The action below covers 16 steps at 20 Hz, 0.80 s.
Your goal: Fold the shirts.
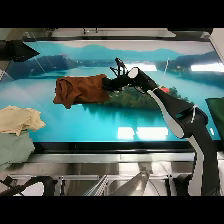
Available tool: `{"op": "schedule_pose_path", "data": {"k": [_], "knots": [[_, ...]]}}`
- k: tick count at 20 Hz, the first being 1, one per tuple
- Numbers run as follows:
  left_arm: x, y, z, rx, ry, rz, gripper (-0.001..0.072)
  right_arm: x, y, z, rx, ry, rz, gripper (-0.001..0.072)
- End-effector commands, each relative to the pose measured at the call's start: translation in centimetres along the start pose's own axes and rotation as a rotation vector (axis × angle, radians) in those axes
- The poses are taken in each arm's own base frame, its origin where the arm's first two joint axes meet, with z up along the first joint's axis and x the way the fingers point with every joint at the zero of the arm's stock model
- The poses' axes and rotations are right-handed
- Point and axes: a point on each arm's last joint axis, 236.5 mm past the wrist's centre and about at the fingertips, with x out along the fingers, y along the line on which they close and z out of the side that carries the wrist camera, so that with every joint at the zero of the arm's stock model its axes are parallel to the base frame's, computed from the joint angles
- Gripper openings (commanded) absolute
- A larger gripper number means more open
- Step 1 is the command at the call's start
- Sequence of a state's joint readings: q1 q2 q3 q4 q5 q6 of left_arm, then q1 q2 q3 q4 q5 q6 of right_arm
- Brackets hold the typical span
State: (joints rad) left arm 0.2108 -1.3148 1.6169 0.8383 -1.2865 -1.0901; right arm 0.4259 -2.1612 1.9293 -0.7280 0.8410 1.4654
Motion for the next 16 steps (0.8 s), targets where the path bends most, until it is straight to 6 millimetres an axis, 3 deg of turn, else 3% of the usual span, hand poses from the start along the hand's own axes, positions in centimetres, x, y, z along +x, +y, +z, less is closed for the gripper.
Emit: {"op": "schedule_pose_path", "data": {"k": [1, 3, 4, 6, 7, 9, 12, 16], "knots": [[0.0, -0.3, -0.5, 0.001, 0.02, -0.011, 0.0015, -1.7, 2.4, 2.4, -0.07, -0.062, 0.007, 0.0014], [0.0, -0.5, -0.9, 0.001, 0.037, -0.02, 0.0015, -5.7, 0.2, 4.1, -0.105, -0.069, -0.14, 0.0013], [0.0, -0.6, -1.1, 0.001, 0.047, -0.025, 0.0014, -8.9, -2.9, 4.6, -0.087, -0.052, -0.285, 0.0013], [-0.1, -0.7, -1.3, 0.001, 0.056, -0.03, 0.0014, -15.1, -8.4, 3.3, -0.003, 0.038, -0.513, 0.0012], [-0.1, -0.8, -1.4, 0.001, 0.059, -0.032, 0.0014, -16.8, -10.0, 1.9, 0.029, 0.103, -0.552, 0.0012], [-0.1, -0.8, -1.4, -0.001, 0.061, -0.033, 0.0014, -18.2, -12.1, -0.7, 0.09, 0.204, -0.586, 0.0012], [-0.1, -0.9, -1.7, -0.01, 0.071, -0.038, 0.0014, -17.6, -13.8, -3.1, 0.119, 0.267, -0.602, 0.0013], [-0.1, -1.2, -2.2, -0.01, 0.092, -0.048, 0.0014, -17.8, -15.2, -2.7, 0.186, 0.223, -0.619, 0.002]]}}
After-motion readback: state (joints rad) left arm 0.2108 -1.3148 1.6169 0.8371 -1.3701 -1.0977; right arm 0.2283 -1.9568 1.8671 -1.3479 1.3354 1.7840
